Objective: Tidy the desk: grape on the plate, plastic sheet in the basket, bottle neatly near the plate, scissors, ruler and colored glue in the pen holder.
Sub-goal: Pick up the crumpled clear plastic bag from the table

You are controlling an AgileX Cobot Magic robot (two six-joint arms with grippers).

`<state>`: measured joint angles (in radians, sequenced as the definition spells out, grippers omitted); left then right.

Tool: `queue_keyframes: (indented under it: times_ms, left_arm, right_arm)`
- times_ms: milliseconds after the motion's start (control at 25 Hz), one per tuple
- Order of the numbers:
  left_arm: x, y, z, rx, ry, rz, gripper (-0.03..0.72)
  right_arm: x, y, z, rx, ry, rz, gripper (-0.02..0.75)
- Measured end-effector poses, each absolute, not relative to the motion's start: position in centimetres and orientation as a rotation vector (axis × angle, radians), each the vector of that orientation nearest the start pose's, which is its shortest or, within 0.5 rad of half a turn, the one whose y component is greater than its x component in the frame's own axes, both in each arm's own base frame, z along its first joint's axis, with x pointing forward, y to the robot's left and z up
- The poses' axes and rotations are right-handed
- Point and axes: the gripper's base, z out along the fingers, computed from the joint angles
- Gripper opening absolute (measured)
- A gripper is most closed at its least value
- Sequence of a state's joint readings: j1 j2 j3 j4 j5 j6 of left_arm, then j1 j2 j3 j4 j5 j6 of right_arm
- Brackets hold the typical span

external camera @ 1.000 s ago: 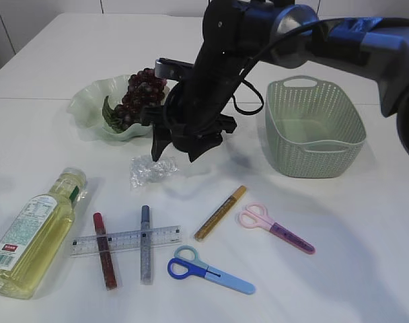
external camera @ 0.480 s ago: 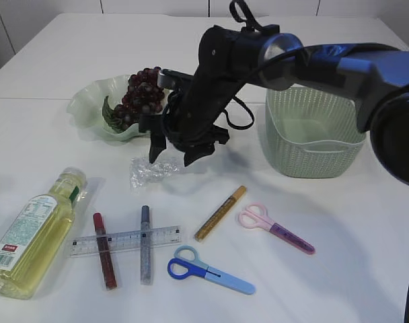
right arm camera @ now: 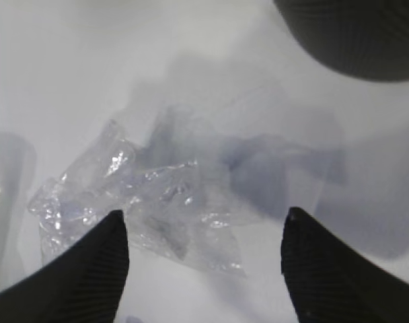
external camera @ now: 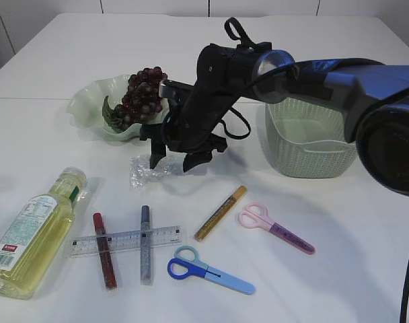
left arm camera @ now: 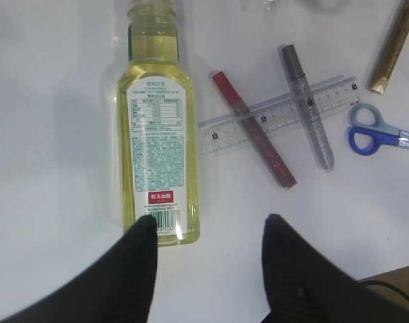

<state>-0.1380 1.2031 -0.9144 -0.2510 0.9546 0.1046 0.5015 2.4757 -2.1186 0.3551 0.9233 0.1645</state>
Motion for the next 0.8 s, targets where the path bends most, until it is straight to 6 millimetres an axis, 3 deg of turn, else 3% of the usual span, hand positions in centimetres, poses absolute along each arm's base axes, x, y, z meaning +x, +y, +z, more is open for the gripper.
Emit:
queue_keyframes:
  times_ms: [800]
  left_arm:
    - [21.86, -4.91, 28.86, 0.188, 2.717, -0.332, 0.372]
  right_arm:
    - [45.58, 27.63, 13.83, -0.186, 2.784, 0.608, 0.55]
